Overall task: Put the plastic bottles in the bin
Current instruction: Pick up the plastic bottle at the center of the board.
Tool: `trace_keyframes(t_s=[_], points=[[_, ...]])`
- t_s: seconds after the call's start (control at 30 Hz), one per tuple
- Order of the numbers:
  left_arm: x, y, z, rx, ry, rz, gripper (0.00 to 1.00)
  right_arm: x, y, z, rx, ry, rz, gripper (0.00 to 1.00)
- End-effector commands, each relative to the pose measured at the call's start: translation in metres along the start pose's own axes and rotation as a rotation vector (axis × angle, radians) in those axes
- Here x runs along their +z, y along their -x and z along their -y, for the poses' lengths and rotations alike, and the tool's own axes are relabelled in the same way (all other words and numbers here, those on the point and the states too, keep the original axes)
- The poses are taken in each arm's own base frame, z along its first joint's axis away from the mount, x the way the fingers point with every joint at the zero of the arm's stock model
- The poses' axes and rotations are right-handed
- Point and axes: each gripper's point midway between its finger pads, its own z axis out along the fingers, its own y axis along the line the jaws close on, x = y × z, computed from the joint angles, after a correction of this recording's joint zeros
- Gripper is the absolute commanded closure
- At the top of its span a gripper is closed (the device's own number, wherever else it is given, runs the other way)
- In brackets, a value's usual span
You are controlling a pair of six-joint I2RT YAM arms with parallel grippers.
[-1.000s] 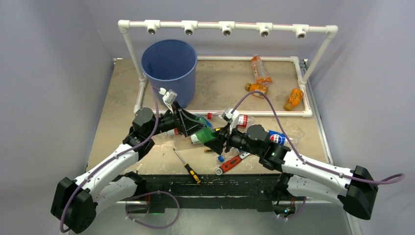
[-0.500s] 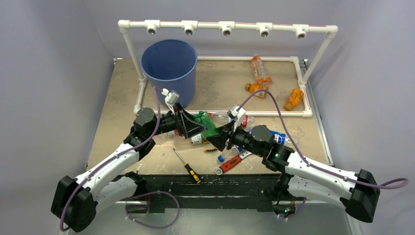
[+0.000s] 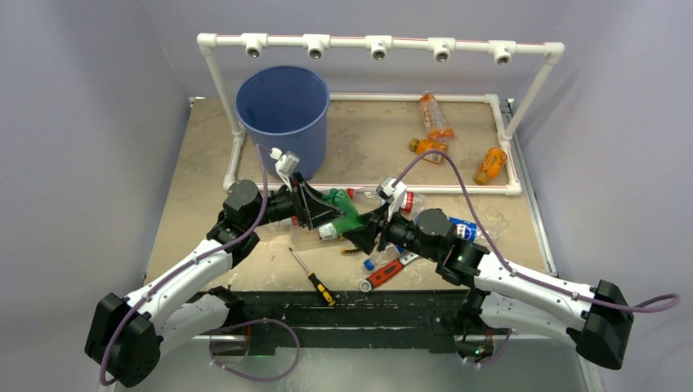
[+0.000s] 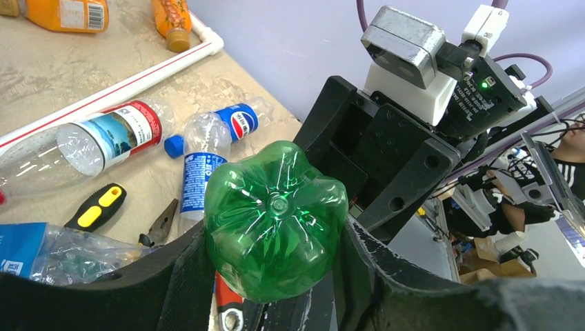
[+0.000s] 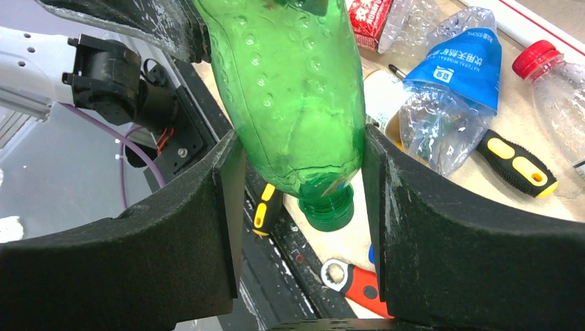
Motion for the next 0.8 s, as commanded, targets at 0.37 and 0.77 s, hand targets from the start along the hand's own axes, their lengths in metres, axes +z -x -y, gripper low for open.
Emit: trace_keyframes(t_s=[0.37, 0.77], points=[[-0.016, 0.046, 0.031, 0.059, -0.034, 0.255, 0.73, -0.033, 0.071, -0.020, 0.078, 0.033, 0.242, 0.05], [-0.083, 0.130, 0.103, -0.122, -0.261, 0.769, 1.00, -0.102, 0.126, -0.055, 0.271, 0.323, 0.678, 0.09]])
